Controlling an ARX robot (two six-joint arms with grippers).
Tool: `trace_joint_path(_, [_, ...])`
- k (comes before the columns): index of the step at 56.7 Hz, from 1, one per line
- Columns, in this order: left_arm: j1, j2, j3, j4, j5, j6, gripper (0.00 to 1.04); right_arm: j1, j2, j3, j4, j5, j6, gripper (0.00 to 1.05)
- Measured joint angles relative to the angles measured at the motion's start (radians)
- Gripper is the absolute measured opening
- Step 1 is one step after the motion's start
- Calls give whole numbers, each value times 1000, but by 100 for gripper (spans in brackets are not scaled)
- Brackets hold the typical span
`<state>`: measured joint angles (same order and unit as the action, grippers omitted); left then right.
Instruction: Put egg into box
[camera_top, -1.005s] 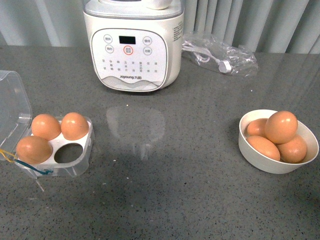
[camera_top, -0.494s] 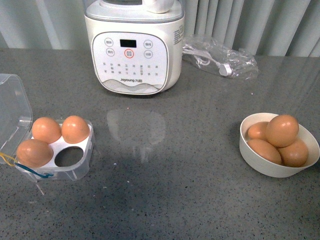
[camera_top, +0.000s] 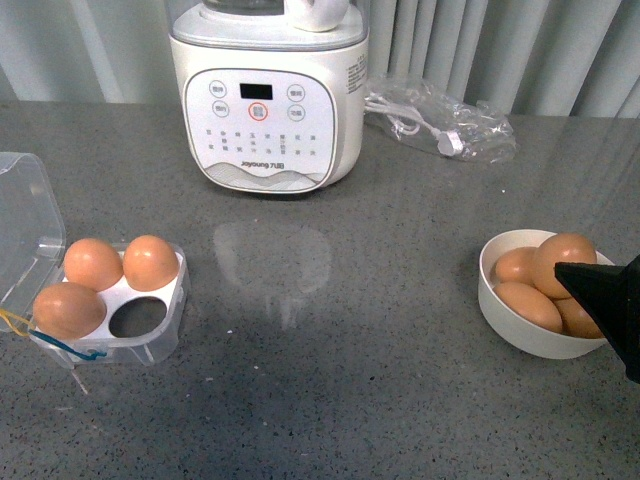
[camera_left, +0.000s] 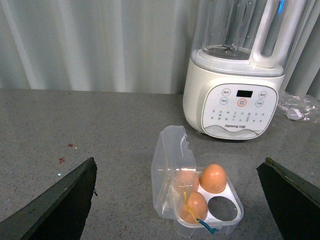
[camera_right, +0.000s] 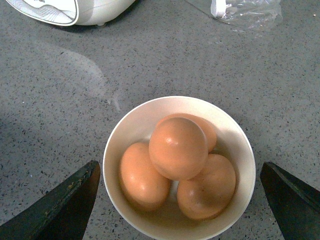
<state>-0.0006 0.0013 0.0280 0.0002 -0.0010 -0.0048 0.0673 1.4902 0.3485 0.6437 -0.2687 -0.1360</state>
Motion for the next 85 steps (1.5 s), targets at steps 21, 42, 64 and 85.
trace_joint_path(21, [0, 0, 0, 0, 0, 0, 98, -26, 90, 74, 0, -26, -32, 97])
trace_joint_path(42, [0, 0, 0, 0, 0, 0, 98, -8, 165, 123, 17, -18, -35, 97])
trace_joint_path(64, [0, 0, 0, 0, 0, 0, 98, 0, 208, 160, 8, -44, -23, 81])
trace_joint_path(85, [0, 0, 0, 0, 0, 0, 98, 15, 214, 156, 14, -12, -3, 37])
